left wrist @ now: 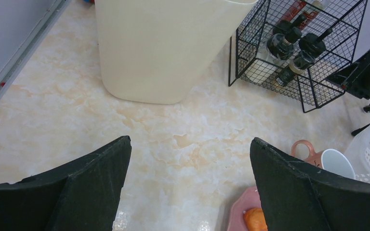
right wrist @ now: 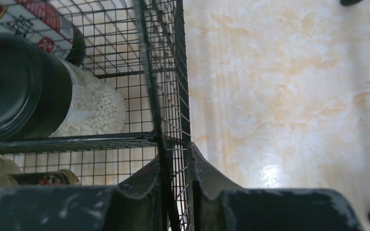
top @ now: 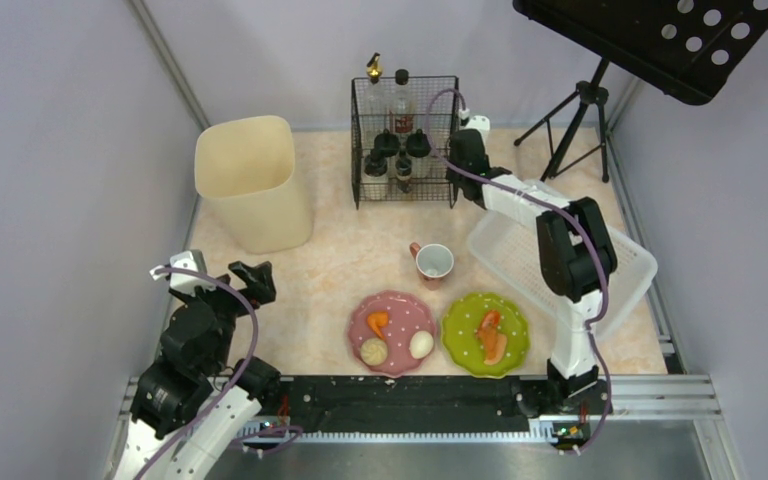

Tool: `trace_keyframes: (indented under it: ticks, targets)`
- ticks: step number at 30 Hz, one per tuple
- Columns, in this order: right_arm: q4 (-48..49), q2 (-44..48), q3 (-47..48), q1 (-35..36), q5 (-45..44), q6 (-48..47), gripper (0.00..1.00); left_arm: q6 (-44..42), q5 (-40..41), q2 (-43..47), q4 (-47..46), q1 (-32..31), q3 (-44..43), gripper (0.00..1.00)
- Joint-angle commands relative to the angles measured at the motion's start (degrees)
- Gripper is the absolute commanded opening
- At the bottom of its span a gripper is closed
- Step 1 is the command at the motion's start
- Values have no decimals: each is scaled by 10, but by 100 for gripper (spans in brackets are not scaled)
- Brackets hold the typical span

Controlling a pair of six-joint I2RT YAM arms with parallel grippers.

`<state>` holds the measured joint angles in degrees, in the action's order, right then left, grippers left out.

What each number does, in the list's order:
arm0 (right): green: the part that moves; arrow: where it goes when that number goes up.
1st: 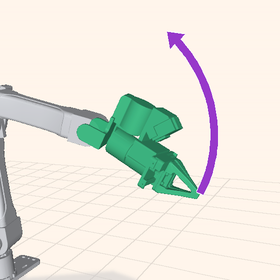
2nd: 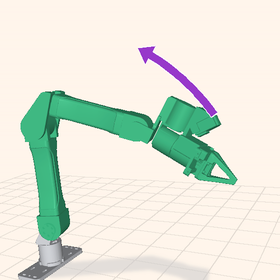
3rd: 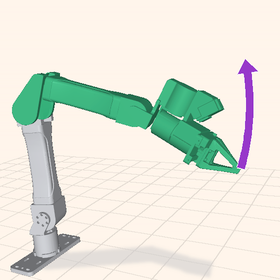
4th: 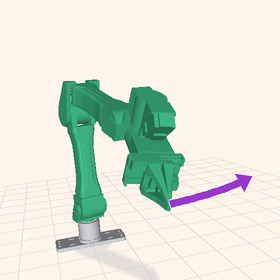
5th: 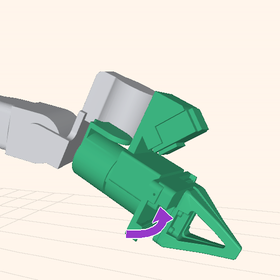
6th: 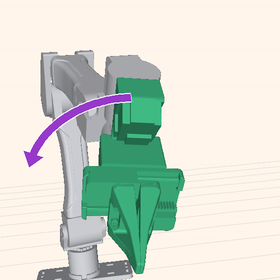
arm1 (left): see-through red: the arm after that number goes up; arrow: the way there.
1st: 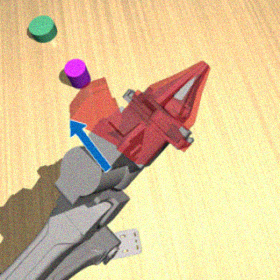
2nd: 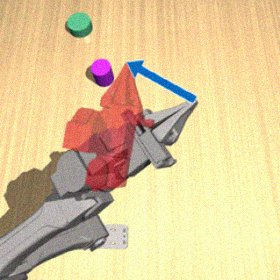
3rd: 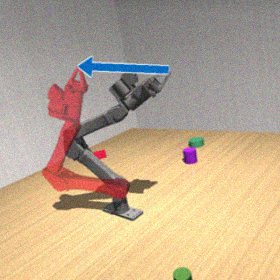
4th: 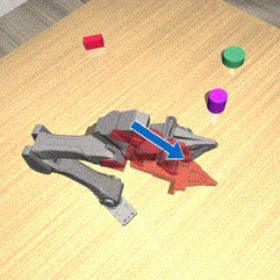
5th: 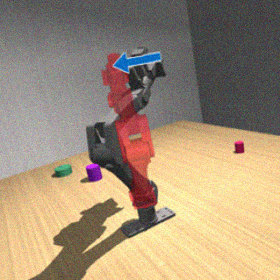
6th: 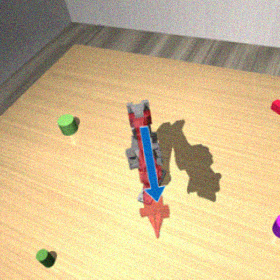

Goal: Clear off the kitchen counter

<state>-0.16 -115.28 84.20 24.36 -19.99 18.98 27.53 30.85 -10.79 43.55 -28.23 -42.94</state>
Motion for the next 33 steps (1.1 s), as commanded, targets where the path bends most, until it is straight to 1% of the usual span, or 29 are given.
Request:
trace_keyframes:
  ticks: [1,3,4,6,8,12,19,21,25,29,33]
  targets:
    - [61,8,8,-22,3,87,27,-9,-9,-11,-29,3,2,98]
    - [66,33,-1,-22,6,78,46,-9,-12,-13,-29,3,2,98]
    - [65,47,-3,-22,7,75,54,-10,-13,-14,-29,3,2,98]
    - [64,77,-10,-22,13,68,62,-10,-14,-17,-30,2,2,99]
    - [60,109,-18,-22,25,63,66,-11,-16,-18,-30,2,2,99]
    - [42,185,-55,-22,51,57,68,-11,-17,-16,-30,3,2,99]
    - [-8,333,-145,-15,146,59,69,-13,-31,-20,-35,3,4,99]
    - [-19,377,-178,-2,163,37,68,-14,-38,-23,-36,3,5,99]
    - [-85,430,-218,28,177,10,68,-17,-55,-35,-40,2,6,99]
    - [-130,494,-259,75,185,2,68,-19,-75,-45,-46,2,8,99]
    - [-185,541,-276,112,184,16,68,-22,-86,-57,-47,1,8,98]
